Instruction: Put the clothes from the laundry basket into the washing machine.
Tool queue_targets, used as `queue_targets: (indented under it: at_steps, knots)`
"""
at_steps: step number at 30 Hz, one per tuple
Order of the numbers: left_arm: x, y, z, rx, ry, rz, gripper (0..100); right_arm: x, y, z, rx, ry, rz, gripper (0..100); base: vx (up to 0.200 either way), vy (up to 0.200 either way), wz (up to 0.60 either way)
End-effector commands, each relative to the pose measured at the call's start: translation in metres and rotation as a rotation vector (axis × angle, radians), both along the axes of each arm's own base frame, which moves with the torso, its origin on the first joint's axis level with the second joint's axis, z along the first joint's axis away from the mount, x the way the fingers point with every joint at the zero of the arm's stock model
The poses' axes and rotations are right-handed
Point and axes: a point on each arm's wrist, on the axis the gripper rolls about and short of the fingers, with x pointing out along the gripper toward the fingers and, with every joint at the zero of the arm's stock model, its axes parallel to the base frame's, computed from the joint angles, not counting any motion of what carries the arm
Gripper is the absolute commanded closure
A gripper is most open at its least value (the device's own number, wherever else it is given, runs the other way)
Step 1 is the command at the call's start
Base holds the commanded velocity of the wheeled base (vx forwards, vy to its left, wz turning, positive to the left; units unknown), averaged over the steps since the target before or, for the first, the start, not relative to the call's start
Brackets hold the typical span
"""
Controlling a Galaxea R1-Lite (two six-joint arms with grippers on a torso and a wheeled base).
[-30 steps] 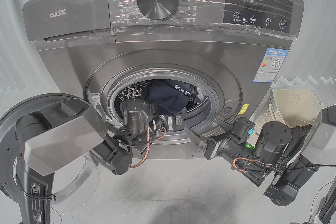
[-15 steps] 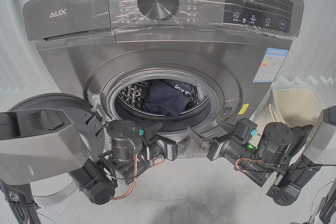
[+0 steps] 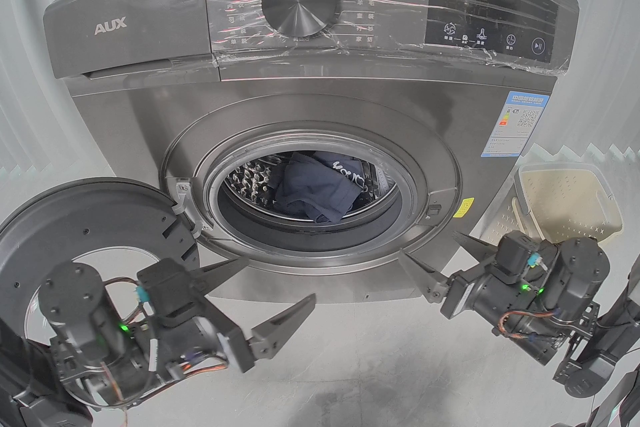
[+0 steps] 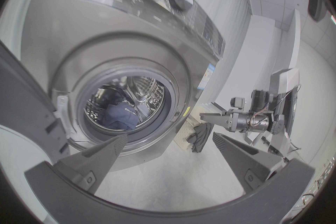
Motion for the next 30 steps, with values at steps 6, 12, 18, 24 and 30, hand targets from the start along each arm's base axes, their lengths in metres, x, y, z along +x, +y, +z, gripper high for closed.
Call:
queue_targets:
  at_steps: [6, 12, 18, 24, 30]
  knots:
    - [-0.048, 0.063, 0.021, -0.133, -0.080, 0.110, 0, -0.028, -0.058, 0.008, -0.039, -0.017, -0.134, 0, 0.000, 0.000, 0.00]
    - [-0.055, 0.081, 0.017, -0.120, -0.085, 0.223, 0, -0.027, -0.087, -0.001, -0.085, 0.024, -0.276, 0, -0.067, 0.000, 0.00]
    - [-0.069, 0.097, 0.017, -0.071, -0.110, 0.272, 0, -0.044, -0.096, 0.009, -0.099, 0.028, -0.283, 0, -0.200, 0.000, 0.00]
    - [-0.088, 0.118, 0.008, 0.013, -0.080, 0.353, 0, -0.076, -0.111, 0.010, -0.154, 0.108, -0.318, 0, -0.200, 0.000, 0.00]
    - [-0.110, 0.133, 0.003, -0.001, -0.106, 0.391, 0, -0.097, -0.126, 0.013, -0.137, 0.100, -0.400, 0, -0.200, 0.000, 0.00]
